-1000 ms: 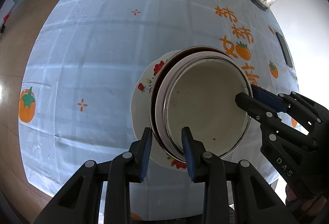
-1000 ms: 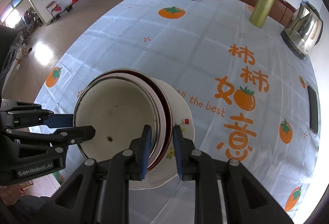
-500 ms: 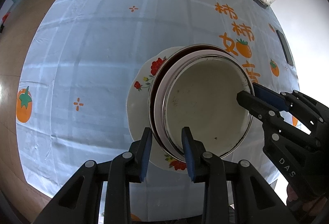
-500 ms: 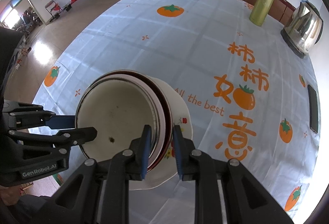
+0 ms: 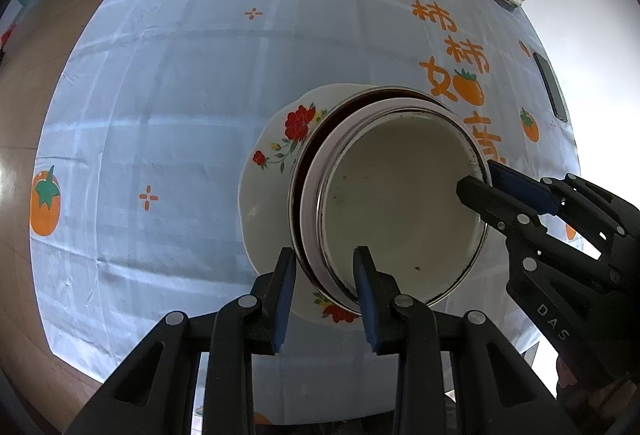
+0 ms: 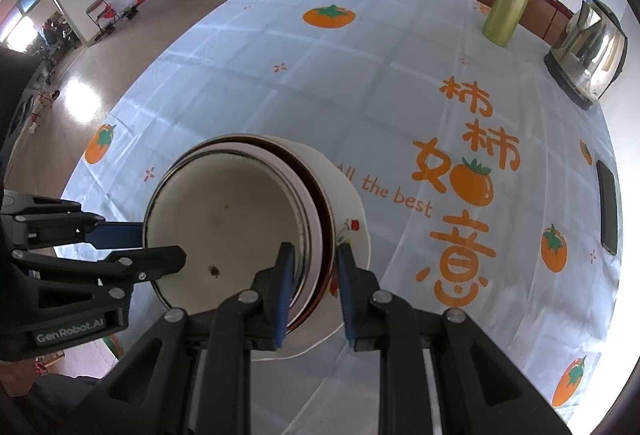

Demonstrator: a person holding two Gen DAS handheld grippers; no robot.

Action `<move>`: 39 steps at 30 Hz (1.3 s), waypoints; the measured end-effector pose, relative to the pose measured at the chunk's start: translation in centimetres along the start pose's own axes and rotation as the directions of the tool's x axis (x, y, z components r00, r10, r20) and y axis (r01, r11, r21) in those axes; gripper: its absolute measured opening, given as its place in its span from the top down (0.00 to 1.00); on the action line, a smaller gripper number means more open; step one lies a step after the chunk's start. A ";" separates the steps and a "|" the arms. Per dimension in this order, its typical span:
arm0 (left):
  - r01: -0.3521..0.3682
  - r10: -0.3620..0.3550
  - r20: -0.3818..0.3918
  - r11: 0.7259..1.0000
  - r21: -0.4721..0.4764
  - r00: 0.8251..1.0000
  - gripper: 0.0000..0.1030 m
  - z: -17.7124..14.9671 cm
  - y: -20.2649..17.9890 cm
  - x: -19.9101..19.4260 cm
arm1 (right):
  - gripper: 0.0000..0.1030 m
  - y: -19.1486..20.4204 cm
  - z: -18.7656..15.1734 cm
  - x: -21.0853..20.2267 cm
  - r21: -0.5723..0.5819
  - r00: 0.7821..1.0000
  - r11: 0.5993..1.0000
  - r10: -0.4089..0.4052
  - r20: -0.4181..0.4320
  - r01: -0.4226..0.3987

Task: Organize plates and bowls
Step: 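Lower the nested bowl stack with both grippers onto the floral plates, then open both grippers to release the bowl stack on the plates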

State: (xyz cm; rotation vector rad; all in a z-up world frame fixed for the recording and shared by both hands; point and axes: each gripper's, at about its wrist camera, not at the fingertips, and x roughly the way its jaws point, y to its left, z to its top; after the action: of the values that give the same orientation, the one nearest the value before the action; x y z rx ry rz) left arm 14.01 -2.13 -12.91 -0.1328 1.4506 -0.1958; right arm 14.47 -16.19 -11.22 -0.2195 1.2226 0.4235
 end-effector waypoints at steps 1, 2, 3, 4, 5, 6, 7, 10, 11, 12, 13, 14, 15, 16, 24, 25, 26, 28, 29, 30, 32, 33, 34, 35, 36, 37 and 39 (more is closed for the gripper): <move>-0.001 0.001 0.004 1.000 0.000 1.000 0.69 0.0 0.0 0.0 | 0.79 0.0 0.0 0.0 0.001 1.000 1.000 0.000 0.000 0.000; 0.000 0.000 0.005 1.000 -0.002 1.000 0.69 0.0 0.0 0.0 | 0.79 0.0 -0.1 0.0 0.002 1.000 1.000 0.001 0.003 -0.001; 0.002 -0.002 0.006 1.000 -0.005 1.000 0.69 -0.1 0.1 0.0 | 0.79 0.0 -0.1 0.1 0.002 1.000 1.000 -0.001 0.003 0.001; 0.006 -0.005 0.011 1.000 -0.004 1.000 0.69 -0.1 0.1 0.0 | 0.79 0.0 -0.2 0.1 0.005 1.000 1.000 0.000 0.006 0.000; 0.007 -0.007 0.014 1.000 -0.004 1.000 0.69 -0.1 0.1 0.1 | 0.79 0.0 -0.2 0.1 0.006 1.000 1.000 0.000 0.008 0.000; 0.010 -0.010 0.015 1.000 -0.007 1.000 0.69 -0.1 0.2 0.1 | 0.79 0.0 -0.3 0.2 0.006 1.000 1.000 -0.001 0.008 0.001; 0.010 -0.010 0.016 1.000 -0.007 1.000 0.69 0.0 0.2 0.1 | 0.79 0.0 -0.3 0.2 0.007 1.000 1.000 -0.001 0.008 0.001; 0.007 -0.007 0.020 1.000 -0.008 1.000 0.69 0.0 0.3 0.2 | 0.79 0.0 -0.3 0.2 0.008 1.000 1.000 -0.001 0.010 0.001; 0.008 -0.008 0.022 1.000 -0.012 1.000 0.69 0.1 0.3 0.2 | 0.79 0.0 -0.3 0.2 0.010 1.000 1.000 0.000 0.012 0.000; 0.008 -0.007 0.025 1.000 -0.012 1.000 0.69 0.1 0.4 0.2 | 0.79 -0.1 -0.3 0.2 0.012 1.000 1.000 0.000 0.014 0.000; 0.007 -0.006 0.028 1.000 -0.013 1.000 0.69 0.1 0.4 0.3 | 0.79 0.0 -0.3 0.2 0.013 1.000 1.000 0.000 0.017 0.000; 0.006 -0.005 0.032 1.000 -0.013 0.999 0.69 0.1 0.5 0.3 | 0.79 0.0 -0.3 0.1 0.012 1.000 1.000 -0.001 0.020 0.001; 0.006 -0.006 0.035 1.000 -0.012 0.999 0.69 0.2 0.5 0.3 | 0.79 0.0 -0.3 0.1 0.012 1.000 1.000 -0.001 0.022 0.001; 0.006 -0.006 0.039 1.000 -0.010 0.999 0.68 0.2 0.5 0.3 | 0.80 0.0 -0.3 0.1 0.013 1.000 1.000 -0.001 0.024 0.001; 0.009 -0.009 0.041 1.000 -0.005 0.999 0.68 0.2 0.5 0.3 | 0.79 0.2 -0.4 0.1 0.006 1.000 1.000 -0.019 0.021 0.019; 0.011 -0.011 0.038 1.000 -0.005 0.999 0.68 0.2 0.5 0.3 | 0.79 0.2 -0.4 0.1 0.007 1.000 1.000 -0.015 0.019 0.015; 0.015 -0.014 0.033 1.000 -0.007 0.999 0.68 0.2 0.6 0.3 | 0.80 0.2 -0.4 0.1 0.008 1.000 1.000 -0.013 0.016 0.013; 0.020 -0.019 0.029 1.000 -0.003 0.999 0.68 0.4 0.5 0.3 | 0.80 0.2 -0.3 0.1 0.009 1.000 1.000 -0.012 0.009 0.011; 0.021 -0.021 0.031 1.000 -0.001 0.999 0.67 0.5 0.4 0.3 | 0.80 0.2 -0.2 0.2 0.008 1.000 1.000 -0.013 0.008 0.013; 0.023 -0.023 0.033 1.000 -0.005 0.999 0.66 0.6 0.5 0.3 | 0.79 0.1 -0.2 0.3 0.011 1.000 1.000 -0.014 0.008 0.014; 0.011 -0.011 0.033 1.000 0.002 0.999 0.66 0.6 0.3 0.3 | 0.80 -0.1 -0.3 0.4 0.020 1.000 1.000 -0.013 0.007 0.013; 0.003 -0.004 0.032 1.000 0.008 0.999 0.66 0.5 0.2 0.3 | 0.78 -0.1 -0.3 0.4 0.019 1.000 1.000 -0.011 0.009 0.011; -0.001 0.001 0.032 1.000 0.010 0.999 0.65 0.5 0.1 0.3 | 0.77 0.0 -0.4 0.4 0.015 1.000 1.000 -0.007 0.009 0.007; -0.004 0.003 0.032 1.000 0.009 0.999 0.64 0.5 0.0 0.3 | 0.77 0.1 -0.4 0.4 0.014 1.000 1.000 -0.007 0.009 0.007; -0.005 0.005 0.032 1.000 0.007 0.999 0.63 0.5 0.1 0.3 | 0.74 0.1 -0.5 0.3 0.015 1.000 1.000 -0.007 0.013 0.007; -0.010 0.010 0.036 1.000 0.004 0.999 0.62 0.5 0.1 0.2 | 0.64 0.1 -0.5 0.2 0.016 1.000 1.000 -0.006 0.021 0.006; -0.015 0.015 0.046 1.000 0.001 0.999 0.62 0.4 0.2 -0.1 | 0.51 0.1 -0.5 -0.2 0.021 0.999 1.000 -0.010 0.038 0.009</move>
State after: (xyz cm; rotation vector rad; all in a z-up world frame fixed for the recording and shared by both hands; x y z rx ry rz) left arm 14.41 -1.93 -12.81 -0.1248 1.4050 -0.1803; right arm 13.94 -16.33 -11.21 -0.1982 1.1875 0.4051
